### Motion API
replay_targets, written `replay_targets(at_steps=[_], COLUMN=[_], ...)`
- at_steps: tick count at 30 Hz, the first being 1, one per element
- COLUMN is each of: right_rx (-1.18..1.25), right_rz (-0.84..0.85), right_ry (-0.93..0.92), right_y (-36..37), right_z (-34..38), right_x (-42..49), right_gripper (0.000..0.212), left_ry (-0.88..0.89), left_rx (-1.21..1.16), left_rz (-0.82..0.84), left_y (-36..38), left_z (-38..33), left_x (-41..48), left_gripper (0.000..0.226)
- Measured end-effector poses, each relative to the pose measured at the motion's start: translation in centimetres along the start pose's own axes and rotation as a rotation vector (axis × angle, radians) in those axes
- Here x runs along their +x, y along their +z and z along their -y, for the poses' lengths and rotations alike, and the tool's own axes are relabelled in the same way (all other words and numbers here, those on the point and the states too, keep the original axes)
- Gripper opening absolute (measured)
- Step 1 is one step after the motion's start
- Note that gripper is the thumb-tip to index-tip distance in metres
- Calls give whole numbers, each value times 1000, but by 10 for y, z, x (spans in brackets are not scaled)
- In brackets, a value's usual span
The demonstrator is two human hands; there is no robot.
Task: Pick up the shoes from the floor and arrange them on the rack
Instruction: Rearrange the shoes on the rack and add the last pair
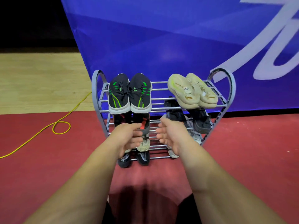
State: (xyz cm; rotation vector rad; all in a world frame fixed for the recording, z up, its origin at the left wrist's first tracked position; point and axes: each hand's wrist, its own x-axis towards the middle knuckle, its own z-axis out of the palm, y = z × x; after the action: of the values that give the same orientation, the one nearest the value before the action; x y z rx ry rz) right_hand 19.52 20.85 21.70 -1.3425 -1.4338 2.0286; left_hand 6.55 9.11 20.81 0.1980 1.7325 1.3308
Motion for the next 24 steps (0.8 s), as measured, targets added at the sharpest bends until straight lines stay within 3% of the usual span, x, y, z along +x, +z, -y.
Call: replay_targets(at_steps=[3, 6, 9, 15, 20, 24], right_rx=[-51, -11, 44, -78, 61, -278], right_rz=[-90, -167, -232, -304, -282, -328], right_ry=[-36, -16, -12, -53, -64, -164], right_y=[-48, -87, -111, -135, -150, -160], right_z=[2, 7, 7, 4, -4, -17], right_x=[-12, -18, -20, -29, -23, 8], right_gripper=[14, 9, 11, 5, 14, 42], left_ry=[54, 46, -2, -107, -144, -186], left_rx=[296, 381, 294, 58, -69, -107], left_rz=[45, 138, 153, 100, 105, 109], left_y=[25, 48, 65, 96, 130, 155], left_z=[14, 18, 12, 12, 10, 16], left_x=[-13, -20, -13, 11, 33, 58], left_gripper=[16, 12, 11, 10, 25, 34])
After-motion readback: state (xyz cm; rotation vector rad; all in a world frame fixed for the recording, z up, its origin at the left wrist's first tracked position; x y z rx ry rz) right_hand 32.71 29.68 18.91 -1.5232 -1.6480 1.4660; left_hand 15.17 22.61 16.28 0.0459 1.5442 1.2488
